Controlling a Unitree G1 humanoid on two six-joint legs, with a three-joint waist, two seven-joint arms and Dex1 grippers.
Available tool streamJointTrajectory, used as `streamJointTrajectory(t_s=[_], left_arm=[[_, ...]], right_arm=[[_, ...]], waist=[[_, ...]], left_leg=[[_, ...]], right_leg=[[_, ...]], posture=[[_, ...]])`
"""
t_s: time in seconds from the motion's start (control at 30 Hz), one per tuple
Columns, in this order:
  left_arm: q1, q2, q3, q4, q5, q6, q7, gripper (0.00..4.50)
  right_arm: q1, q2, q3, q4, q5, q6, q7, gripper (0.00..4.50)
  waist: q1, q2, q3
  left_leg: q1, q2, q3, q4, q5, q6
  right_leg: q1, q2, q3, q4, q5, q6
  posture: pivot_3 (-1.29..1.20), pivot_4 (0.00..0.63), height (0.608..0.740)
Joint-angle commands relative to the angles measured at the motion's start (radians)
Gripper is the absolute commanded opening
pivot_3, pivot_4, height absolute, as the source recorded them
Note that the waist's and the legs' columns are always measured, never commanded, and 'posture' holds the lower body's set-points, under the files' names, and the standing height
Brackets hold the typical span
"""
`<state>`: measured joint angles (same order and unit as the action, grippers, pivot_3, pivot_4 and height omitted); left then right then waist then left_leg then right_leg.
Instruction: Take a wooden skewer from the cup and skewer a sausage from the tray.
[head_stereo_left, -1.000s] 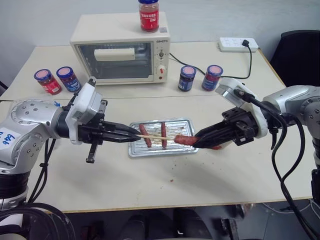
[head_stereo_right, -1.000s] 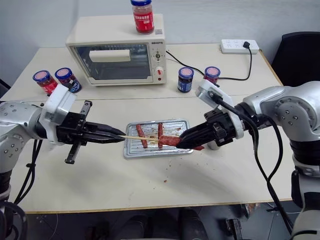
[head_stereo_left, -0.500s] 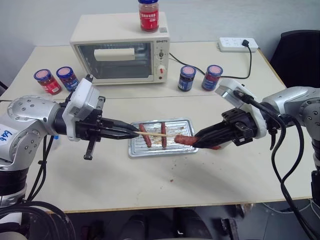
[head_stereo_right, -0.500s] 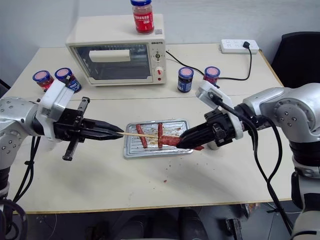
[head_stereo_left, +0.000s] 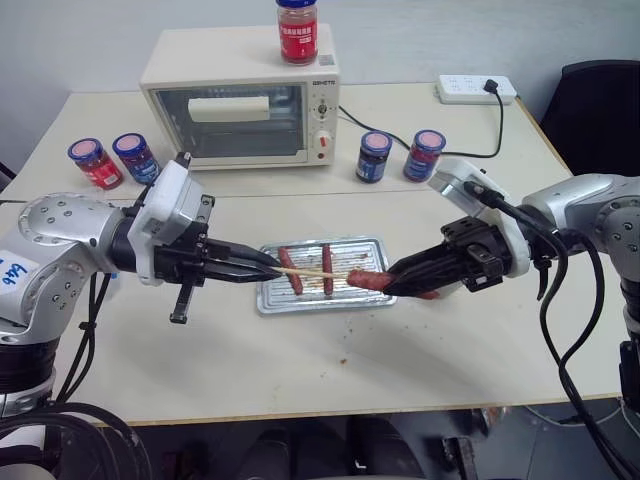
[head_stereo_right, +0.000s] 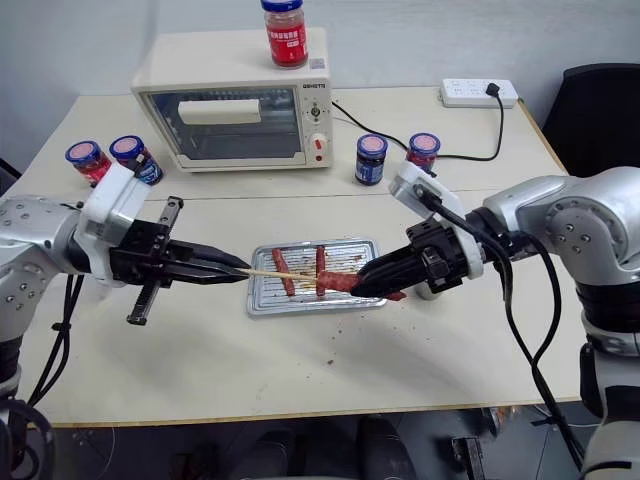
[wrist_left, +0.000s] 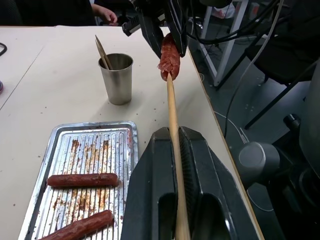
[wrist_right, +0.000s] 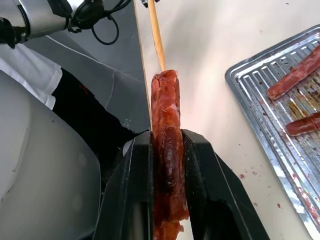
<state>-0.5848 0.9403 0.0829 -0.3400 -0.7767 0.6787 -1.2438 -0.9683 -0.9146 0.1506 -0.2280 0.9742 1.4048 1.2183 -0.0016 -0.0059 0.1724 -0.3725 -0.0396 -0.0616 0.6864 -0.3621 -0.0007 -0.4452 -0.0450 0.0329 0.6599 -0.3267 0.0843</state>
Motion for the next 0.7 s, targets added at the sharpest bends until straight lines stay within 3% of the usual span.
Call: streamJointTrajectory(t_s=[0.03, 0.67, 0.7], left_arm=[[-0.016, -0.007, -0.003, -0.017, 0.001, -0.008, 0.002, 0.00], [-0.089, -0.127, -0.081, 0.011, 0.034, -0.022, 0.018, 0.00], [-0.085, -0.126, -0.080, 0.012, 0.038, -0.025, 0.016, 0.00]], right_arm=[[-0.022, 0.009, -0.038, -0.020, 0.035, 0.015, -0.007, 0.81], [-0.051, 0.107, -0.071, -0.041, 0.116, 0.072, -0.096, 0.81], [-0.051, 0.105, -0.071, -0.041, 0.116, 0.072, -0.096, 0.99]], waist=[[0.000, 0.000, 0.000], [0.000, 0.000, 0.000], [0.000, 0.000, 0.000]], left_leg=[[0.000, 0.000, 0.000, 0.000, 0.000, 0.000], [-0.001, 0.000, 0.000, 0.003, 0.000, 0.000], [-0.001, 0.000, 0.000, 0.003, 0.000, 0.000]], right_leg=[[0.000, 0.000, 0.000, 0.000, 0.000, 0.000], [0.000, 0.000, 0.000, 0.001, 0.000, 0.000], [0.000, 0.000, 0.000, 0.001, 0.000, 0.000]], posture=[[0.00, 0.150, 0.740], [0.00, 0.150, 0.740], [0.00, 0.150, 0.740]])
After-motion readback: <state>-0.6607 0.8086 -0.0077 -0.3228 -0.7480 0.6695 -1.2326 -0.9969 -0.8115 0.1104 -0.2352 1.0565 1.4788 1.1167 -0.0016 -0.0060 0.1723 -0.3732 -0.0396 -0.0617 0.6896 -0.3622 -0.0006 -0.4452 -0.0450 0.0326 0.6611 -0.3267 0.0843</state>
